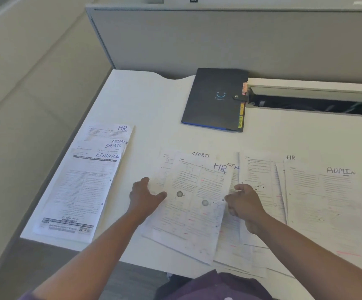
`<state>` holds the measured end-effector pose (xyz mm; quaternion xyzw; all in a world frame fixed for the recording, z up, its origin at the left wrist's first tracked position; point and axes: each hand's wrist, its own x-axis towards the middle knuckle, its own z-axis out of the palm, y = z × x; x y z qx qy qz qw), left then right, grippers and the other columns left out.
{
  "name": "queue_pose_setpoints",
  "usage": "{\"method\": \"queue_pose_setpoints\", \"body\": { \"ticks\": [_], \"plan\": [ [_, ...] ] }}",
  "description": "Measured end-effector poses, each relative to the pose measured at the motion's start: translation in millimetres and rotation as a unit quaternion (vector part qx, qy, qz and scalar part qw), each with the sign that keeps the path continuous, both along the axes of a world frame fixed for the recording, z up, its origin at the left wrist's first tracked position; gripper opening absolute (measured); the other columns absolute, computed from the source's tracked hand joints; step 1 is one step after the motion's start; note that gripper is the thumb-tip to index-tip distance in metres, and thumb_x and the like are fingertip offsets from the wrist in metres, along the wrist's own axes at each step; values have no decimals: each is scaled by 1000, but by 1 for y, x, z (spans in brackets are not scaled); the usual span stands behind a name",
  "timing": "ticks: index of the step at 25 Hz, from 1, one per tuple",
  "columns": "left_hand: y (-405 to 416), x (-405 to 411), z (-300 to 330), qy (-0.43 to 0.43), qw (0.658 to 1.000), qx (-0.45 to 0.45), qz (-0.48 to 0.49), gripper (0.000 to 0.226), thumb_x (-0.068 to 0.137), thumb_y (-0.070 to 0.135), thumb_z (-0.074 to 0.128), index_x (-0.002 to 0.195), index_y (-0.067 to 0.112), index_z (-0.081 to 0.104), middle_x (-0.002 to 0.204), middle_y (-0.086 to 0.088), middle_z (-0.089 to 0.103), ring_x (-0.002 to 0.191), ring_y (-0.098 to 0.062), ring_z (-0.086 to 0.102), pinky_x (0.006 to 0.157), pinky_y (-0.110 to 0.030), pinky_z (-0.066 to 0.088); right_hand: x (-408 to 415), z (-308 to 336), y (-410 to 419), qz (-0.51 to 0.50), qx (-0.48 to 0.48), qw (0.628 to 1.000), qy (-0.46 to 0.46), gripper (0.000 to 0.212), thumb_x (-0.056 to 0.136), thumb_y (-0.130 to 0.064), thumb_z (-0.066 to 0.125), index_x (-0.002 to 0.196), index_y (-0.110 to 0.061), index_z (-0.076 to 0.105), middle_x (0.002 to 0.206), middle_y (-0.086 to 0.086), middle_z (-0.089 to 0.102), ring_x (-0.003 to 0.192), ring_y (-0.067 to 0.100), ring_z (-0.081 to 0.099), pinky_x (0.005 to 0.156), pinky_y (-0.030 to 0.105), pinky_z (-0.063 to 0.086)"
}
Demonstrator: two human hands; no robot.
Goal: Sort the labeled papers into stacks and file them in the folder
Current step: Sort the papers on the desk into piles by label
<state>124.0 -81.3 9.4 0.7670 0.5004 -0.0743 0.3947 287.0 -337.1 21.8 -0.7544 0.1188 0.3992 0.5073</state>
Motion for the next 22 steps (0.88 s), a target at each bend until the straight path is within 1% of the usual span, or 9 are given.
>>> {"method": "queue_pose_setpoints", "body": {
  "ticks": [2, 6, 8, 10, 11, 13, 18, 20, 22],
  "plan": [
    [-9, 3, 2, -6, 999, -17, 40, 86, 85, 39, 83, 156, 17, 39, 153, -9, 39, 138, -32, 46, 109, -47, 46, 2, 2, -2, 22, 15, 1000, 16, 52, 86, -6, 71, 127, -23, 44, 112, 8, 66, 59, 17, 58, 58, 31, 48],
    [-20, 6, 9, -38, 987, -79, 136, 76, 87, 30, 84, 150, 12, 46, 137, -9, 54, 119, -29, 60, 94, -37, 50, 2, 0, -6, 86, 56, 994, 44, 36, 89, -3, 73, 120, -14, 58, 104, 7, 77, 56, 10, 62, 48, 22, 46],
    [-20, 3, 8, -40, 983, -83, 160, 56, 90, 32, 81, 135, 8, 59, 125, -11, 65, 111, -29, 66, 93, -40, 54, 1, 0, -8, 113, 64, 990, 50, 24, 92, 0, 69, 114, -9, 63, 101, 7, 79, 56, 12, 58, 46, 22, 43],
    [-22, 1, 6, -58, 980, -77, 175, 33, 97, 33, 72, 105, 1, 69, 104, -17, 72, 94, -28, 67, 82, -38, 52, -1, 1, -8, 128, 67, 988, 53, 14, 95, 2, 63, 107, -5, 66, 95, 9, 79, 50, 11, 56, 44, 22, 42],
    [-23, -1, 6, -68, 978, -73, 181, 33, 100, 32, 68, 92, 0, 69, 94, -16, 71, 86, -27, 64, 77, -36, 50, -1, 1, -7, 133, 67, 987, 53, 12, 96, 4, 61, 104, -3, 66, 94, 10, 79, 47, 9, 57, 43, 21, 42],
    [-24, -5, 6, -77, 976, -68, 190, 36, 103, 29, 63, 84, -1, 67, 87, -13, 68, 79, -25, 59, 73, -34, 46, -3, 2, -5, 143, 66, 986, 46, 13, 97, 6, 56, 101, 1, 67, 93, 12, 78, 44, 8, 57, 42, 21, 40],
    [-4, -9, 11, -105, 974, -54, 195, 15, 103, 17, 56, 89, 18, 58, 87, -6, 53, 79, -22, 47, 73, -36, 37, -1, -2, 2, 126, 39, 991, 2, 15, 97, 6, 47, 98, 5, 62, 81, 13, 73, 51, 19, 49, 47, 31, 37],
    [13, -9, 12, -105, 975, -44, 191, 15, 103, 13, 54, 89, 18, 58, 87, -6, 52, 79, -21, 46, 72, -36, 37, 1, -4, 8, 107, 30, 994, -22, 22, 100, 1, 45, 105, -5, 66, 83, 10, 75, 54, 24, 60, 48, 36, 46],
    [34, -6, 8, -95, 978, -41, 184, 17, 102, 14, 53, 87, 12, 61, 85, -9, 56, 79, -22, 50, 71, -36, 40, 4, -5, 14, 82, 26, 996, -29, 26, 102, -4, 43, 107, -16, 66, 96, 11, 77, 73, 39, 70, 57, 54, 55]
  ]
}}
